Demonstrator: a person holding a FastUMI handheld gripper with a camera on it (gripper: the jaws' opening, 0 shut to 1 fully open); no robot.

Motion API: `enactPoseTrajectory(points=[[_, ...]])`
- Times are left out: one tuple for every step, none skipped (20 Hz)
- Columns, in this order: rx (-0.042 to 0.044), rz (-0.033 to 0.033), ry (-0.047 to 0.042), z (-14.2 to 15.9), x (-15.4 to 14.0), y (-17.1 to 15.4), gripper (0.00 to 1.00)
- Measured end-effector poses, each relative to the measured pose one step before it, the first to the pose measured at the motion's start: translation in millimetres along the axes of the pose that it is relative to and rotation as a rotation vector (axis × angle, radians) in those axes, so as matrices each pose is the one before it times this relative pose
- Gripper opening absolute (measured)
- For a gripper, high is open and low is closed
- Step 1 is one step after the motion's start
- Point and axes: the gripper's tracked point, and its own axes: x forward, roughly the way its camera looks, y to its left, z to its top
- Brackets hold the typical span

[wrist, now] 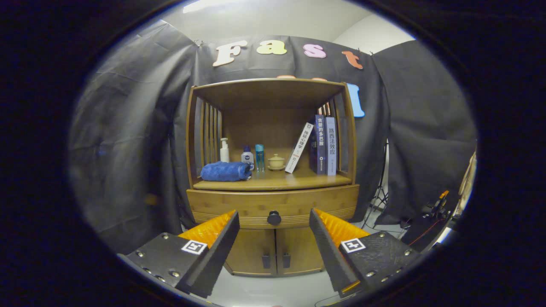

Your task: Pull open the drawer, take out the items inside it, and place them on the countertop above the cabinet.

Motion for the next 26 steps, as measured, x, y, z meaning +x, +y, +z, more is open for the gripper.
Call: enactPoseTrajectory(points=[[-0.00314, -0.0006, -0.00492, -1.51, 4.78, -0.73, 0.98], [-0.00018, -0.00194, -0.00735, -1.61, 5.63, -0.37, 0.98], [0.00991, 0.00119, 0.00822, -4.29, 6.13, 0.03, 0.98], [0.02282, 0.00774, 0.01437, -5.84, 7.82, 2.7, 0.98], [0.01056, 0.0096, 0.01261, -5.77, 10.26, 3.48, 0.98], [0.00146, 0.00305, 0.00262, -2.62, 8.67, 1.88, 0.99], [-0.00737, -0.0004, -0.01178, -1.32, 10.9, 0.35, 0.99], [-0.02308, -0.00449, -0.01538, -2.55, 8.99, -0.31, 0.99], [-0.02414, -0.00822, -0.01662, -3.19, 10.17, -0.12, 0.99], [-0.02232, -0.00881, -0.0291, -1.56, 12.09, 0.44, 0.99], [-0.01957, 0.00091, -0.01641, -3.11, 12.88, 2.73, 0.99], [-0.01952, 0.0163, -0.00406, -9.47, 12.25, 7.22, 0.99], [-0.00326, 0.009, 0.00468, -9.18, 12.08, 4.8, 0.99], [-0.00423, -0.00768, 0.01293, -10.42, 11.43, -1.88, 0.99], [-0.00861, -0.00594, 0.01136, -10.49, 12.2, -1.87, 0.99], [0.00133, -0.01342, 0.02203, -10.21, 11.17, -2.91, 0.98], [0.01205, 0.0064, 0.02251, -11.42, 10.74, -0.79, 0.98], [0.00989, -0.01215, 0.03741, -12.99, 9.87, -5.98, 0.98], [0.01711, 0.01285, 0.03074, -7.5, 4.68, -2.95, 0.88], [0.02649, 0.01356, 0.0107, -4.17, 13.18, 3.41, 0.79], [-0.00695, 0.01207, -0.01351, 3.52, -0.98, 0.86, 0.69], [-0.04083, 0.00628, 0.00262, -0.72, 0.61, 4.43, 0.59], [-0.02498, -0.02096, -0.00827, 0.26, 9.84, -2.27, 0.54], [0.00188, -0.02265, -0.02352, 1.74, -1.49, -2.38, 0.49], [0.00753, -0.01953, -0.01356, -2.3, -3.19, -0.06, 0.44], [0.01932, -0.01096, -0.0287, 4.02, -0.16, 0.18, 0.44]])
